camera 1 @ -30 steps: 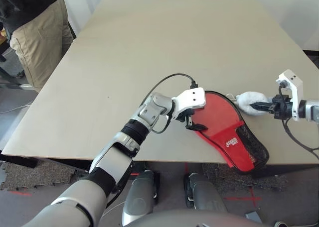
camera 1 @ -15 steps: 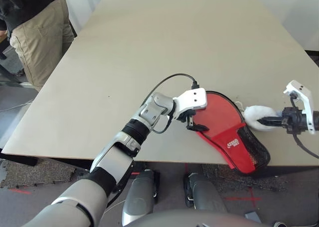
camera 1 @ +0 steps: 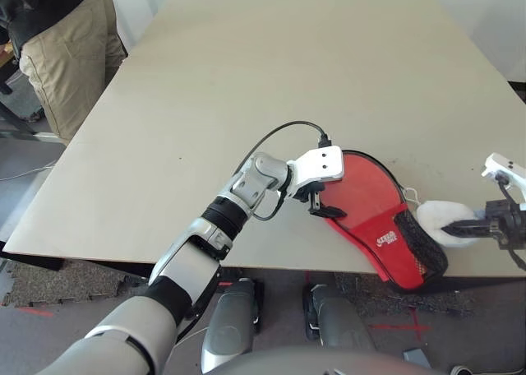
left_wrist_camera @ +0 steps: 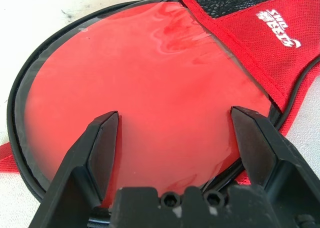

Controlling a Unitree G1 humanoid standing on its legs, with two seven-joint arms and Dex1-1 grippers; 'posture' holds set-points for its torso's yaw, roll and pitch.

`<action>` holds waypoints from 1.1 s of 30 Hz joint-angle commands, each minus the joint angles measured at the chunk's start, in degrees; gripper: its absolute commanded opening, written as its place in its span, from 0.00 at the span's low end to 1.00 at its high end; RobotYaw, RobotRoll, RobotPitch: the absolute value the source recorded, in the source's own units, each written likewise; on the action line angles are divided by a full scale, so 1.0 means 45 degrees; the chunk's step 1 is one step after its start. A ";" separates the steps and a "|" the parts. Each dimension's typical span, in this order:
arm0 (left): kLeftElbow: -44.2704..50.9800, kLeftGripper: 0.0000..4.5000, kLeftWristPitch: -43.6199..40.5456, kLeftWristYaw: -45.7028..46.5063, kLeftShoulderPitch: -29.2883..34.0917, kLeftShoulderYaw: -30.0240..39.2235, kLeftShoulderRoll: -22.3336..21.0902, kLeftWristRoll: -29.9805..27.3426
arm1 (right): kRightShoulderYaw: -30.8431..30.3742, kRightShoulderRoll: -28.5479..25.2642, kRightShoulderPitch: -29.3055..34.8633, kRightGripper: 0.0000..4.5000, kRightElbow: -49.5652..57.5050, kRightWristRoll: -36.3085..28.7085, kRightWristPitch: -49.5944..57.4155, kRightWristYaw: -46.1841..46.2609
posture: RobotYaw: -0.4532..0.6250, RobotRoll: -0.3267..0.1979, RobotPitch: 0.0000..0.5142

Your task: Store the ping-pong paddle in its case and zip it.

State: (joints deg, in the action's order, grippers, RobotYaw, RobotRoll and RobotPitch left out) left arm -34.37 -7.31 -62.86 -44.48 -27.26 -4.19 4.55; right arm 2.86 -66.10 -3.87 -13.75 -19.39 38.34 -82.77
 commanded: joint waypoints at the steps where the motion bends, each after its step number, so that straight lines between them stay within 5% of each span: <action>1: -0.0729 1.00 -0.0497 0.0227 0.0409 -0.0492 -0.0279 0.0702 | -0.1090 -0.0405 0.1198 0.04 -0.0179 0.0532 -0.0012 -0.0567 | 0.37 0.62 0.35; 24: -0.0889 1.00 -0.0486 0.0418 0.0356 -0.0421 -0.0099 0.0662 | -0.0920 -0.2137 0.2519 0.04 -0.1073 0.0858 -0.1141 -0.1074 | 0.37 0.62 0.34; 33: -0.0871 1.00 -0.0491 0.0370 0.0377 -0.0379 -0.0062 0.0666 | 0.2009 -0.1676 0.0170 0.77 -0.1564 -0.2348 0.1810 -0.1418 | 0.36 0.62 0.33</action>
State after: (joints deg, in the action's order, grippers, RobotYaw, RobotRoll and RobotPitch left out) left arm -34.65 -7.53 -62.35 -44.60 -26.26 -3.88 4.45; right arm 9.12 -73.43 -2.14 -20.16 -27.78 44.59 -88.61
